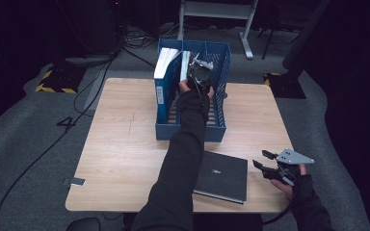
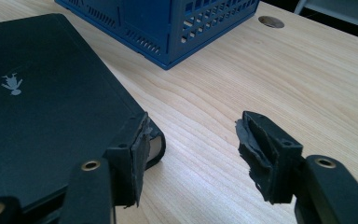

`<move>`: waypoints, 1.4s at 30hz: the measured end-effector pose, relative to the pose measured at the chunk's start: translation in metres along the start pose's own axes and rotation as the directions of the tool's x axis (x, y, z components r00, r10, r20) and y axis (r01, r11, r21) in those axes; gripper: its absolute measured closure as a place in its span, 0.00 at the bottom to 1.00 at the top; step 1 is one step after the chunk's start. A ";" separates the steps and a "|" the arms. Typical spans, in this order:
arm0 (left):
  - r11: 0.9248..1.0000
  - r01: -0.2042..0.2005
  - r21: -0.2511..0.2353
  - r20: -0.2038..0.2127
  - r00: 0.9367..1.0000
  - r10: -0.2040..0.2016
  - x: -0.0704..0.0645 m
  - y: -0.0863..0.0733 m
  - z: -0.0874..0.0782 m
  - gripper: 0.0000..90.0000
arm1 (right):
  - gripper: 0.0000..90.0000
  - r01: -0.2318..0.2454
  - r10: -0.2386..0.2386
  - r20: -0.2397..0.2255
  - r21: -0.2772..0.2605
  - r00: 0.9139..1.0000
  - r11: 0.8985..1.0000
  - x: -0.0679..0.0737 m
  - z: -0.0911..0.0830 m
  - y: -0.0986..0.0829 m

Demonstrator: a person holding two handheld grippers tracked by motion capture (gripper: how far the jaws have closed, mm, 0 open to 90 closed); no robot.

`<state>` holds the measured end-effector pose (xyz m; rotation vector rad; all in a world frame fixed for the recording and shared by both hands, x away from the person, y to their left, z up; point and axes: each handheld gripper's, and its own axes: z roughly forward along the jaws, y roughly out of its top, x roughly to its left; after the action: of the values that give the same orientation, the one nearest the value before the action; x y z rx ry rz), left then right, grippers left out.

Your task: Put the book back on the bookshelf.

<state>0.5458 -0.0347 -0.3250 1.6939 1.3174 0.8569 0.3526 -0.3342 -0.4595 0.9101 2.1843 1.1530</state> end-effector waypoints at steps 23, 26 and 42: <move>0.991 -0.136 0.015 0.262 0.957 0.128 0.014 -0.033 -0.036 0.41 | 0.48 0.003 -0.002 -0.001 0.019 1.000 1.000 0.001 0.002 -0.001; 0.992 -0.129 0.012 0.281 0.952 0.120 0.017 -0.037 -0.038 0.40 | 0.48 0.004 -0.005 0.002 0.019 1.000 1.000 0.001 0.002 -0.001; 0.974 -0.219 0.063 0.315 0.930 0.189 0.027 -0.076 -0.030 0.53 | 0.48 0.010 -0.010 -0.008 0.038 1.000 0.999 0.003 0.005 -0.002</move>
<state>0.4936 0.0067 -0.3790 1.9763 0.9970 0.6175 0.3532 -0.3300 -0.4642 0.9105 2.2215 1.1159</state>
